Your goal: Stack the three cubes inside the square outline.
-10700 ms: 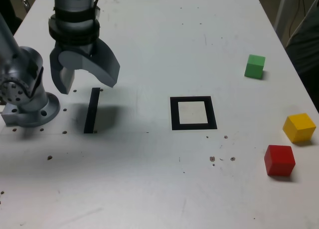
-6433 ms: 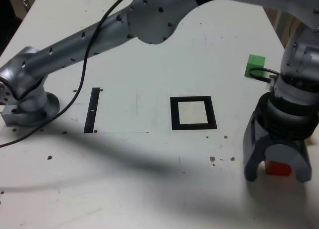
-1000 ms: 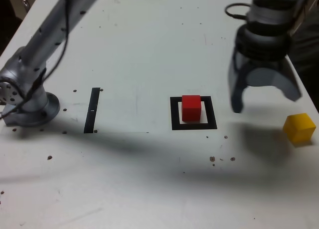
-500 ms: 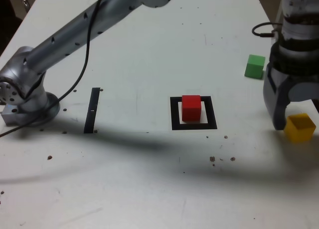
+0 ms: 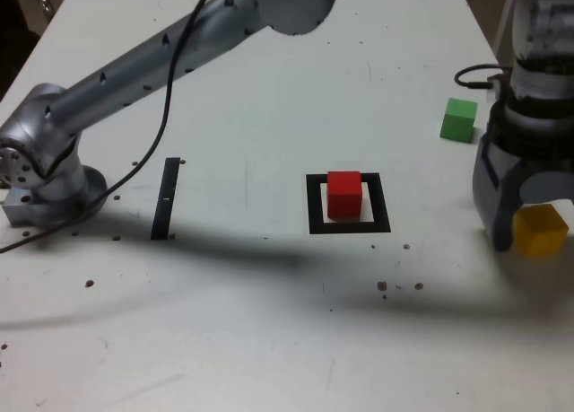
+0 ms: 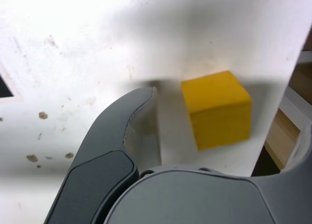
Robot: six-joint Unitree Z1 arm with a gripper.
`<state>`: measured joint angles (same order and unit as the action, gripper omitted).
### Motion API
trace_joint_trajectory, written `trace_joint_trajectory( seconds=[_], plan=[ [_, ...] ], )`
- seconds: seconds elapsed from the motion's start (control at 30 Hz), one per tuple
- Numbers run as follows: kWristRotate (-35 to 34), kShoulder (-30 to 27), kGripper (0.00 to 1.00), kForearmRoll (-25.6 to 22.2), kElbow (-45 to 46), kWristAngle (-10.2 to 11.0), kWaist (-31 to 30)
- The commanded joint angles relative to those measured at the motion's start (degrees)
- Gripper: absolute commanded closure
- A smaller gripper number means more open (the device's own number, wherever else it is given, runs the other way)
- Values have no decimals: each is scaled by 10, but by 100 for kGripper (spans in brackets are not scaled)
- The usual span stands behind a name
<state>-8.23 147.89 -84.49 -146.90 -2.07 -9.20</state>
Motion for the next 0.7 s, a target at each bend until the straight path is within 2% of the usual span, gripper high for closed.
trace_joint_trajectory(
  seconds=[0.0,0.23,0.43,0.57,0.67],
  plan=[
    [-2,7,1,2,-5,-2,2],
    [-5,18,6,4,-8,-11,6],
    [-10,23,17,3,-9,-21,8],
    [-16,24,34,-1,-9,-24,8],
    [-18,24,54,-1,-10,-21,7]
  ],
)
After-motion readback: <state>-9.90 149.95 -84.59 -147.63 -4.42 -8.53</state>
